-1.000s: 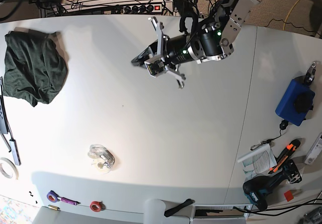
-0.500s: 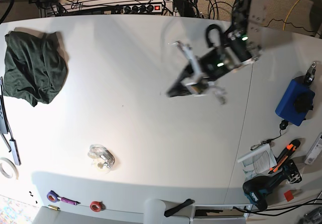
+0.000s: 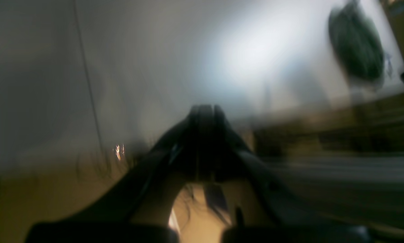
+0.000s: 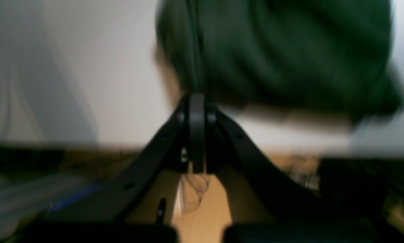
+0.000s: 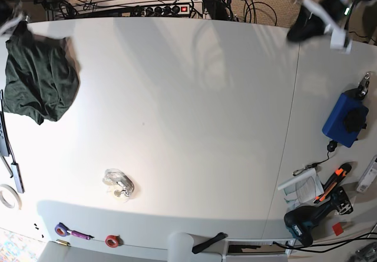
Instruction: Layout the t-shirt on the table in an organized manner, then fold the t-shirt properly
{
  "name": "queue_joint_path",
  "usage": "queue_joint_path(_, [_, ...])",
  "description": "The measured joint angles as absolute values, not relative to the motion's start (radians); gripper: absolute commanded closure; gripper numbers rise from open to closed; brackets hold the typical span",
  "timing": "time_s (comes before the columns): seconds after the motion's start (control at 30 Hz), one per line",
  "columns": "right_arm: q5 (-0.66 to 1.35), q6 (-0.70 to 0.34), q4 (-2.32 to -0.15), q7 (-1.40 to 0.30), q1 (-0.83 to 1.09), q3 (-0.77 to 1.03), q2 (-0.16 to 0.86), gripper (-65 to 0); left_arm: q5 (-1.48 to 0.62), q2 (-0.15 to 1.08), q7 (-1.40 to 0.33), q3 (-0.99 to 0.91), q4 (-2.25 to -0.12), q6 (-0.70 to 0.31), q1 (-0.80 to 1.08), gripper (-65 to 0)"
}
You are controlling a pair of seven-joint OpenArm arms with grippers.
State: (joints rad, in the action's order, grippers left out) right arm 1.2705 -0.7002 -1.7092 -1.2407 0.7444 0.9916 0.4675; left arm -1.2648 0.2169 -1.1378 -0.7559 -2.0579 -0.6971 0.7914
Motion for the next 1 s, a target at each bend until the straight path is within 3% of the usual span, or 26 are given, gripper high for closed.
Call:
queue_joint_path(0.17, [1.252, -0.697, -1.710, -1.243, 0.928, 0.875, 0.480, 0.0, -1.383, 0.329, -1.184, -0.745, -2.014, -0.698, 1.015, 0.0])
queue_joint_path(0.37, [1.075, -0.696, -1.607, -1.117, 0.977, 0.522, 0.485, 0.0, -1.368, 0.517, -1.163, -0.533, -1.870, -0.698, 1.115, 0.0])
queue_joint_path(0.57, [0.708, -0.695, -1.312, -0.763, 0.809, 0.163, 0.482, 0.0, -0.962, 0.639, -0.728, -0.170, -1.578, -0.690, 0.982, 0.0])
queue_joint_path(0.7, [0.495, -0.693, -1.040, -0.491, 0.625, -0.044, 0.478, 0.0, -0.682, 0.613, -0.501, 0.037, -1.346, -0.689, 0.768, 0.0])
queue_joint_path(0.73, [0.457, -0.692, -0.975, -0.432, 0.573, -0.090, 0.476, 0.0, -0.637, 0.599, -0.463, 0.078, -1.290, -0.647, 0.716, 0.0])
queue_joint_path(0.77, [0.433, -0.656, -0.918, -0.393, 0.523, -0.132, 0.472, 0.0, -0.593, 0.578, -0.431, 0.110, -1.236, -0.595, 0.666, 0.0])
queue_joint_path(0.87, [0.410, -0.392, -0.764, -0.308, 0.387, -0.226, 0.431, 0.0, -0.492, 0.509, -0.371, 0.175, -1.081, -0.463, 0.539, 0.0])
queue_joint_path(1.0, [0.456, -0.116, -0.649, -0.310, 0.251, -0.312, 0.370, 0.0, -0.436, 0.408, -0.326, 0.208, -0.945, -0.333, 0.401, 0.0])
